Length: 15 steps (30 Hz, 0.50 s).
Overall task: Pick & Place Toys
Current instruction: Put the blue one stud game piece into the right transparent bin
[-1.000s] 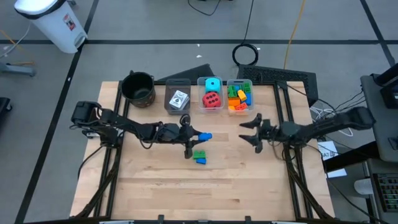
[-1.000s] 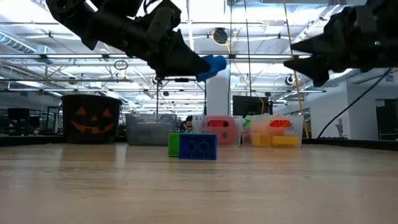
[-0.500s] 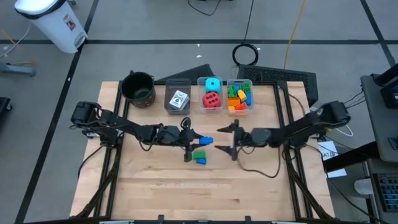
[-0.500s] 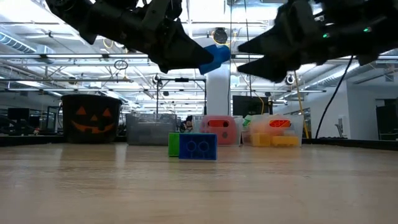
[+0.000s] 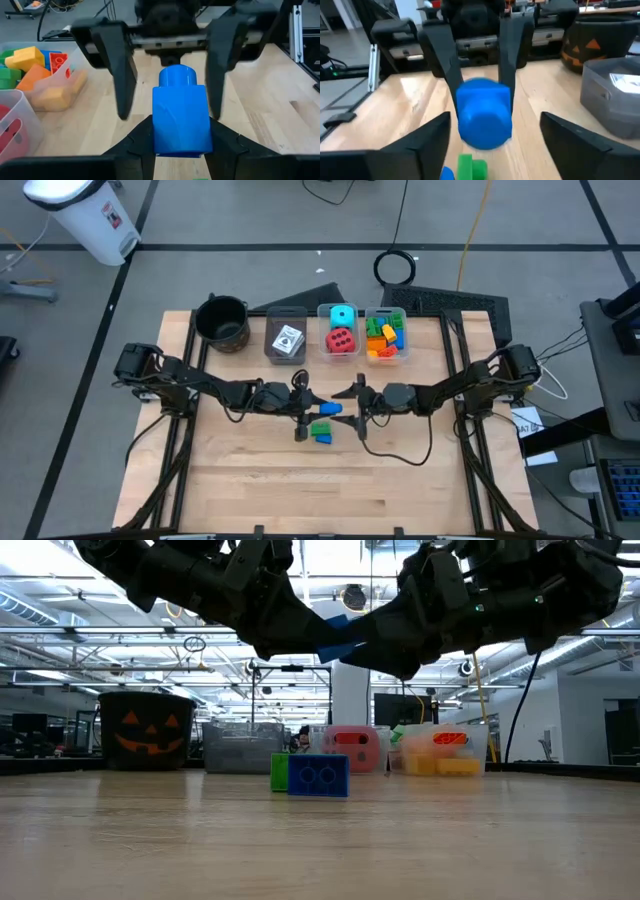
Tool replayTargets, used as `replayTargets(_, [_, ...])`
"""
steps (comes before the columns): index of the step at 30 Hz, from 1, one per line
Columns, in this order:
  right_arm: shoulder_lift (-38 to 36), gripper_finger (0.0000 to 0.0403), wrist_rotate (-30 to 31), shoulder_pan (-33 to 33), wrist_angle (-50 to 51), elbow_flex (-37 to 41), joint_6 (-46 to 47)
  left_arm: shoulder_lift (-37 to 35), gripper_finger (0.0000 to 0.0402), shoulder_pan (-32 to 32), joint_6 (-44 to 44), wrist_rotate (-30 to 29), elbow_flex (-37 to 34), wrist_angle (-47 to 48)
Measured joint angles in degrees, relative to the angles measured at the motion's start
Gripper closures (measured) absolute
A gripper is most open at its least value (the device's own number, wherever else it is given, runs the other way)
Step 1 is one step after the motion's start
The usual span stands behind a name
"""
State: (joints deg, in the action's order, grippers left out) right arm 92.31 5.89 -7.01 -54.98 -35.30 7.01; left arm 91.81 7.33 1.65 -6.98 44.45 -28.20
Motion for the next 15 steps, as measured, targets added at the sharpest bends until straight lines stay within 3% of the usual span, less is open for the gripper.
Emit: replayTargets(15, [-0.09,0.0321,-0.49,-0.07,-0.07,0.01,-0.39,0.00,0.0257,-0.02,0.83,0.04,0.00,0.64])
